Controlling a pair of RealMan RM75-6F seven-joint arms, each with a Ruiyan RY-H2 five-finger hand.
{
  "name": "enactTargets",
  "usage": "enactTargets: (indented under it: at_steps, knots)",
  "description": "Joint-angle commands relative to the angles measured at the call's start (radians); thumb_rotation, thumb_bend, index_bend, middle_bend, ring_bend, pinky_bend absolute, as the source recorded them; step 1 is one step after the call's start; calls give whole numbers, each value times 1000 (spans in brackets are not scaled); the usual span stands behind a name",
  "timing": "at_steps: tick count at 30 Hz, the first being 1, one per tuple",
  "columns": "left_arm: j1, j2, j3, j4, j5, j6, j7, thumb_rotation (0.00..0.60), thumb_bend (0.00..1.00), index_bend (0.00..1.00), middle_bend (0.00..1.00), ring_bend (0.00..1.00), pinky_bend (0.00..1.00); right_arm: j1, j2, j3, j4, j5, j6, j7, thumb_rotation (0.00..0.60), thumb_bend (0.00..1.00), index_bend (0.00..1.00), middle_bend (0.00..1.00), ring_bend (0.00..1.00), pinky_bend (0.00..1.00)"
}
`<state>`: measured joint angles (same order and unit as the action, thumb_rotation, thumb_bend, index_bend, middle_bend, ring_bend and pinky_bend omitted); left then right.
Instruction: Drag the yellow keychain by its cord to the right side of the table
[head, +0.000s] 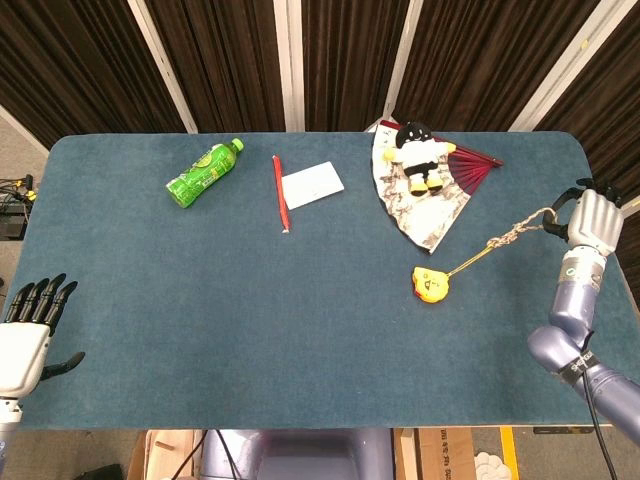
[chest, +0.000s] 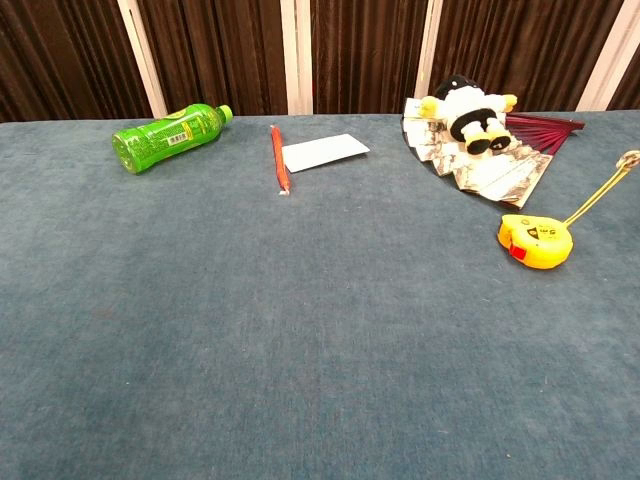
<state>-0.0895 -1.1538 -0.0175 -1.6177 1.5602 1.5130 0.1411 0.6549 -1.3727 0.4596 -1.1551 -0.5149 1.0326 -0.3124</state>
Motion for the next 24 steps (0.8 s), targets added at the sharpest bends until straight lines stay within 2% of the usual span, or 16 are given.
enactTargets:
  at_steps: [1, 3, 4, 6, 10, 13, 16, 18, 19, 22, 24]
  knots:
    - [1, 0, 0, 0, 1, 1, 0, 600, 0, 0, 0, 0, 0, -14, 9, -19, -37, 4, -25, -11, 600, 508, 282, 115, 0, 0]
    - [1, 1, 1, -1, 3, 3, -1, 600, 0, 0, 0, 0, 0, -21, 20, -25, -67, 8, -32, -17, 600, 508, 68, 33, 0, 0]
    - [1, 2, 1, -1, 4, 3, -1, 600, 0, 0, 0, 0, 0, -24, 25, -28, -81, 6, -31, -18, 600, 509, 8, 10, 0, 0]
    - [2, 2, 1, -1, 5, 5, -3, 600, 0, 0, 0, 0, 0, -30, 35, -34, -111, -1, -30, -18, 600, 489, 0, 0, 0, 0]
    - [3, 5, 3, 1, 10, 8, -9, 600, 0, 0, 0, 0, 0, -47, 67, -53, -194, -15, -24, -28, 600, 369, 0, 0, 0, 0]
    - [3, 6, 4, 3, 16, 12, -13, 600, 0, 0, 0, 0, 0, -72, 104, -74, -295, -47, -9, -25, 600, 353, 0, 0, 0, 0]
    - [5, 7, 5, 5, 22, 18, -18, 600, 0, 0, 0, 0, 0, -116, 142, -104, -406, -153, 43, 11, 600, 353, 0, 0, 0, 0]
    - [7, 8, 5, 7, 22, 21, -20, 600, 0, 0, 0, 0, 0, -156, 163, -139, -473, -267, 99, 38, 600, 353, 0, 0, 0, 0]
    - [8, 8, 5, 8, 20, 22, -22, 600, 0, 0, 0, 0, 0, -193, 177, -174, -518, -364, 152, 59, 600, 349, 0, 0, 0, 0]
    - [11, 11, 6, 9, 19, 24, -27, 600, 0, 0, 0, 0, 0, -274, 208, -258, -583, -548, 250, 105, 600, 328, 0, 0, 0, 0]
    - [16, 15, 8, 9, 22, 31, -30, 600, 0, 0, 0, 0, 0, -342, 233, -332, -607, -684, 323, 142, 600, 317, 0, 0, 0, 0]
